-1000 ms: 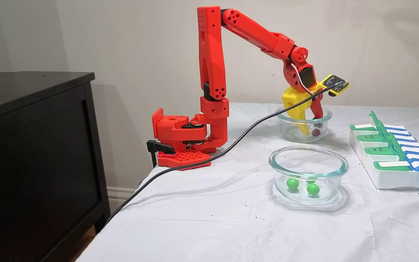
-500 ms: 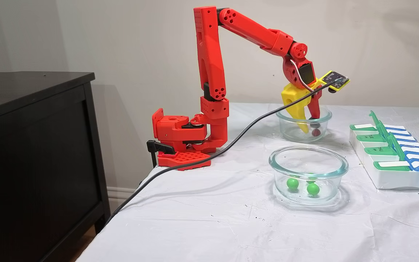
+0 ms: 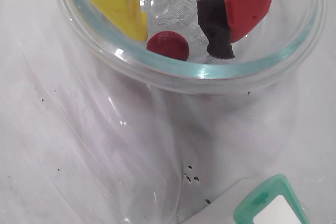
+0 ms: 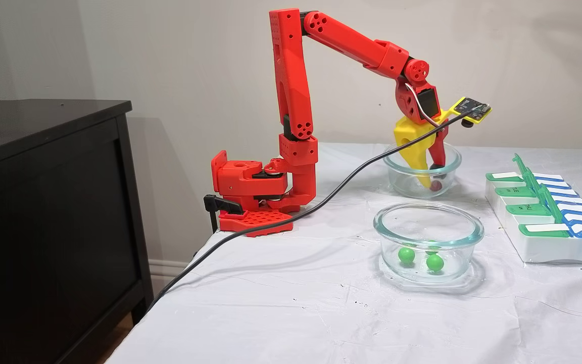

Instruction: Sort medicines into box.

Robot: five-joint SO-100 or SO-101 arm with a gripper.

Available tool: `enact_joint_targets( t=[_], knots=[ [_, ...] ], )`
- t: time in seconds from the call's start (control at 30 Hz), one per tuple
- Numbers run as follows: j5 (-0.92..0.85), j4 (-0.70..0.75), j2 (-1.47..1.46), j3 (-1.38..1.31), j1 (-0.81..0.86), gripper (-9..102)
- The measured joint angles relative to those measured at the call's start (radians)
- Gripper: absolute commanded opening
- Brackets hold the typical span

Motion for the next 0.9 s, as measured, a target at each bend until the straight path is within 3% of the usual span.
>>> enact_joint_targets(
  t=[0.77,0.87,0.9],
  knots=[
    [-0.161,0.002,-0.141,-0.08,0.02,19],
    [-0.153,-0.008,-0.141,-0.08,0.021,14],
    [-0.153,-0.009,-0.141,-0.08,0.021,7]
  ],
)
